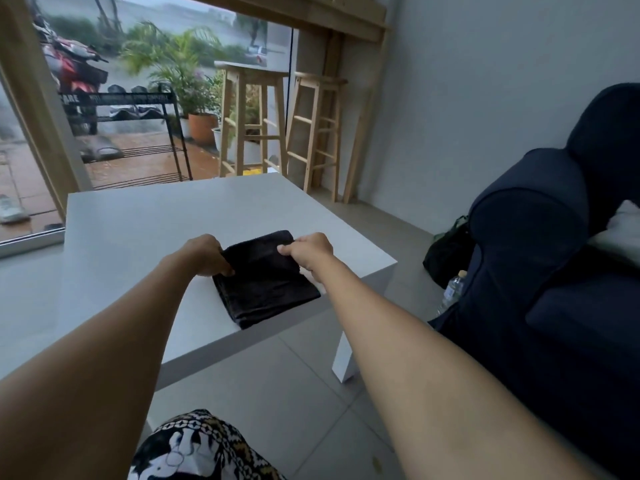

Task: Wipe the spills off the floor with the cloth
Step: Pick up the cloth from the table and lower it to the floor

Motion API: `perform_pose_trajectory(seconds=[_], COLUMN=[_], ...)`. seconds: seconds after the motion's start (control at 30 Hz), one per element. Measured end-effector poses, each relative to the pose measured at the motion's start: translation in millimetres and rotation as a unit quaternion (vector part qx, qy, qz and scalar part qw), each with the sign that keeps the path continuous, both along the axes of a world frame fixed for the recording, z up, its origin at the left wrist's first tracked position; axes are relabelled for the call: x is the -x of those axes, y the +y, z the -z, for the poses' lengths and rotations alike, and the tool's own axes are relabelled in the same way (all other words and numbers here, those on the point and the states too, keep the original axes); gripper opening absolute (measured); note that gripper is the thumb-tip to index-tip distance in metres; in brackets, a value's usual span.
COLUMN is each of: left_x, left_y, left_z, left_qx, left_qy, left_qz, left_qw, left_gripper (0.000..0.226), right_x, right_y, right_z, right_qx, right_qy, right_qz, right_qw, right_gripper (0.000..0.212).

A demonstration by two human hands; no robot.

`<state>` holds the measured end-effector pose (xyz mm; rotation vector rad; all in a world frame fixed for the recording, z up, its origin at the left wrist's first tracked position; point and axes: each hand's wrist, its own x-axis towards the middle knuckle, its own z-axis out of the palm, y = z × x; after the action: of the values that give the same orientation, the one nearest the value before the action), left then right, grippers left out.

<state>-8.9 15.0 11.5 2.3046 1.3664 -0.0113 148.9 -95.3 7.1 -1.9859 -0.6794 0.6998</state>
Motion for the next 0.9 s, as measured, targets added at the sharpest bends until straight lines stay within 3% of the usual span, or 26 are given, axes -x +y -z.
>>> perform_pose_trajectory(seconds=[0.17,0.33,0.47,0.67,0.8,0.9], left_x=[-10.5,-41.7,-82.7,-144.2,-182.7,-211.1], left_y=[-27.5,-70.8,-126.6,-216.1,-270.0,-304.9], left_z=[-29.3,-55.2,-56.6,-39.7,-30.0,-16.3], left_qx=[0.096,0.125,0.119,0.071,0.09,0.093], left_qy=[-0.105,-0.171,-0.185,-0.186,-0.177,-0.172], left_qz=[0.014,0.08,0.137,0.221,0.274,0.298], left_qw=[0.99,0.974,0.966,0.955,0.941,0.934], left_gripper=[0.028,0.057,0.068,0.05,0.047,0.049], right_x=[-16.4,-50.8,-75.6,-121.1,-135.4,-149.5], right_y=[-40.2,-101.3,-177.4,-293.5,-363.7,-404.1], right_z=[-20.9,-31.3,-38.3,-26.2,-12.0,6.3], right_qx=[-0.037,-0.03,-0.026,-0.021,-0.024,-0.017], right_qy=[-0.016,-0.058,-0.08,-0.083,-0.078,-0.081], right_qz=[0.024,0.06,0.103,0.172,0.213,0.248], right_qw=[0.999,0.996,0.991,0.981,0.974,0.965], right_gripper=[0.033,0.017,0.038,0.042,0.007,0.017])
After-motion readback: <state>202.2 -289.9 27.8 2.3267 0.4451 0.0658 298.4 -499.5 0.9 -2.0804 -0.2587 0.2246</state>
